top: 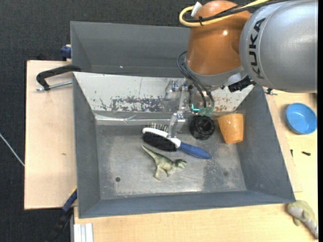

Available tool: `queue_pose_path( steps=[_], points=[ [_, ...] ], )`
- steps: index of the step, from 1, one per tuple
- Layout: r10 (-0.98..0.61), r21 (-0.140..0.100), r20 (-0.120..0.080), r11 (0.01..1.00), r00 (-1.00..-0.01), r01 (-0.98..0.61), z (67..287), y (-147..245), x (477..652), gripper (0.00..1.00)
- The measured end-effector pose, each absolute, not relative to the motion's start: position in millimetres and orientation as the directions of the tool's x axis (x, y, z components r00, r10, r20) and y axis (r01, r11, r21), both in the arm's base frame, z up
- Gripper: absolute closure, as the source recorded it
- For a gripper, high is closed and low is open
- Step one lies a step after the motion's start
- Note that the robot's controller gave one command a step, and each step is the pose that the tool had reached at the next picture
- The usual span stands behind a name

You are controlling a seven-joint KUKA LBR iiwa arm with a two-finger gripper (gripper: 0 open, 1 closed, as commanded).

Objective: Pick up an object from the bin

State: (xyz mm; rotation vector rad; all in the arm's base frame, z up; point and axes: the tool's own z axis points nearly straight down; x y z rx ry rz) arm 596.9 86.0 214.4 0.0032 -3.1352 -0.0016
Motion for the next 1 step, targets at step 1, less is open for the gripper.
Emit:
queue_pose_path(
  steps=[1],
  points=[
    [0.161, 0.000, 0.006, 0.987, -0.987, 0.161, 80.6, 102.5, 569.7, 0.00]
  ],
)
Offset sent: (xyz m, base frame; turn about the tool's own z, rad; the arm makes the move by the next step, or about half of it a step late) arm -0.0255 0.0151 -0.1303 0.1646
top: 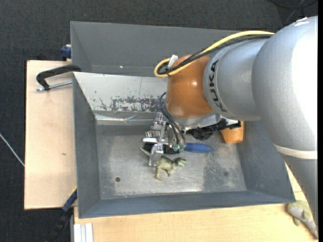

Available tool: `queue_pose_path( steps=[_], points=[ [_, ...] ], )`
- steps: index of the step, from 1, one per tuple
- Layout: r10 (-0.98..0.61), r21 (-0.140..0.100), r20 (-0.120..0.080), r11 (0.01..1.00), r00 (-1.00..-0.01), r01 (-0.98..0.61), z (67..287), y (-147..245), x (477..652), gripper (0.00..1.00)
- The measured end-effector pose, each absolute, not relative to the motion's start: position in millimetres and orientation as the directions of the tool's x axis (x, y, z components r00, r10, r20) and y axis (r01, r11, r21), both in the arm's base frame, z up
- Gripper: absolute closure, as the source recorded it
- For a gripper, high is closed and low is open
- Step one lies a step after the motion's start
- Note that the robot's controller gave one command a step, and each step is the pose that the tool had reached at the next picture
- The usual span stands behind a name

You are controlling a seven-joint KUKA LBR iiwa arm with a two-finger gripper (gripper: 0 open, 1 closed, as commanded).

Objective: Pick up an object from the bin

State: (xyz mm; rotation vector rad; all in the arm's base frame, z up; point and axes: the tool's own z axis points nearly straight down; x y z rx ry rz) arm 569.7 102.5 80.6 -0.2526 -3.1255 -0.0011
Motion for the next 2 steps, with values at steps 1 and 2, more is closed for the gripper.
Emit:
queue_pose_path(
  steps=[1, 2],
  points=[
    [0.161, 0.004, -0.002, 0.987, -0.987, 0.161, 85.0, 102.8, 572.2, 1.00],
    [-0.102, 0.009, -0.007, 0.995, -0.995, -0.102, 76.4, 103.1, 579.2, 1.00]
  ],
)
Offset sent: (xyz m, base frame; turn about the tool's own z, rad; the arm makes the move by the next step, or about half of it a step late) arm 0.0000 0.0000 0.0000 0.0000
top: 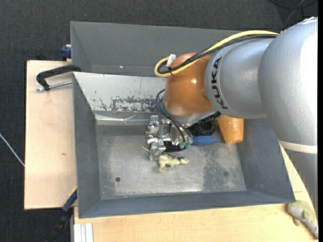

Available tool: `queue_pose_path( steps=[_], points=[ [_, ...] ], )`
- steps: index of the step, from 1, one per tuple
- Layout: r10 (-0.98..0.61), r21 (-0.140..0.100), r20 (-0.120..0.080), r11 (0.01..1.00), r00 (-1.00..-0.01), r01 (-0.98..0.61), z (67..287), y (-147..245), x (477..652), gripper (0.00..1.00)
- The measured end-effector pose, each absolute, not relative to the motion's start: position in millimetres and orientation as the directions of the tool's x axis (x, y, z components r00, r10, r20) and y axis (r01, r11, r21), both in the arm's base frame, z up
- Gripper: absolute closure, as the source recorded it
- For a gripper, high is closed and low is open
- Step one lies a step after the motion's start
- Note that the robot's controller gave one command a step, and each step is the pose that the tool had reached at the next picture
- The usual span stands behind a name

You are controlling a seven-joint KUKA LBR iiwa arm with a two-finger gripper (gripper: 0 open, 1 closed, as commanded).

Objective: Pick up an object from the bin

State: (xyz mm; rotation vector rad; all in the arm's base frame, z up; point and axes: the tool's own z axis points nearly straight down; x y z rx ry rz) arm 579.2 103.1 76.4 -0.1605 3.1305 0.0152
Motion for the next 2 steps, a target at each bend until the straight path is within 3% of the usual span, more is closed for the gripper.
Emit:
queue_pose_path(
  steps=[1, 2],
  points=[
    [-0.344, 0.001, -0.008, 0.939, -0.939, -0.344, 74, 172, 569.8, 1.00],
    [-0.434, -0.002, -0.012, 0.901, -0.901, -0.434, 286, 149, 558.1, 1.00]
  ],
)
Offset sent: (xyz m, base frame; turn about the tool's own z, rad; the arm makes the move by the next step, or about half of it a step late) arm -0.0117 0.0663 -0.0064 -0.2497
